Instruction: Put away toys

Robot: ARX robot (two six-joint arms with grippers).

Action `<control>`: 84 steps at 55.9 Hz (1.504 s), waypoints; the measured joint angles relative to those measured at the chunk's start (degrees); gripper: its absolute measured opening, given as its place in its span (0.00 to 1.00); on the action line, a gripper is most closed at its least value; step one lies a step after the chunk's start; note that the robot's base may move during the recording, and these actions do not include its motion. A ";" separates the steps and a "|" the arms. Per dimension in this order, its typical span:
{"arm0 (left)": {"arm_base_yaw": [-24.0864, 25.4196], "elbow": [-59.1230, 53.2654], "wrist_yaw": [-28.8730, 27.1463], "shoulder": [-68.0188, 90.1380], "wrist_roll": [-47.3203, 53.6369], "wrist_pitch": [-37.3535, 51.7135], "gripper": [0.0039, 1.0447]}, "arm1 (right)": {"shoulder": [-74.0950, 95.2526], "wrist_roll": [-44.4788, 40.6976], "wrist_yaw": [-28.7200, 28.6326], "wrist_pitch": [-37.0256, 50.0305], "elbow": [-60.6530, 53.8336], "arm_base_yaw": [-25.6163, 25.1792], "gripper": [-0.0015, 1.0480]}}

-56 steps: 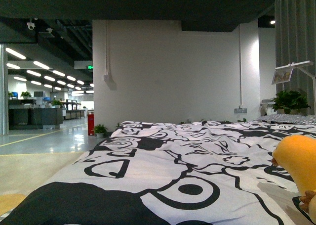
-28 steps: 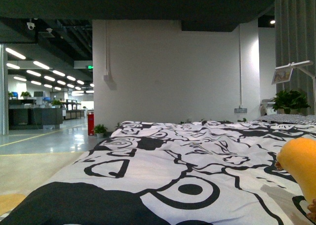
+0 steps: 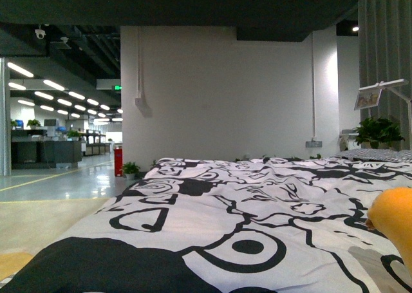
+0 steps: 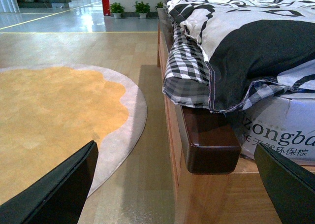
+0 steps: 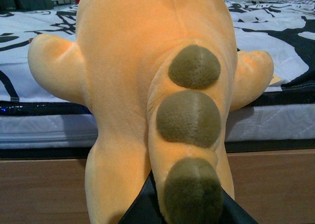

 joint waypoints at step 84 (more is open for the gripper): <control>0.02 0.00 0.00 0.00 -0.02 0.00 0.94 | 0.07 -0.20 0.13 -0.59 0.00 0.15 0.06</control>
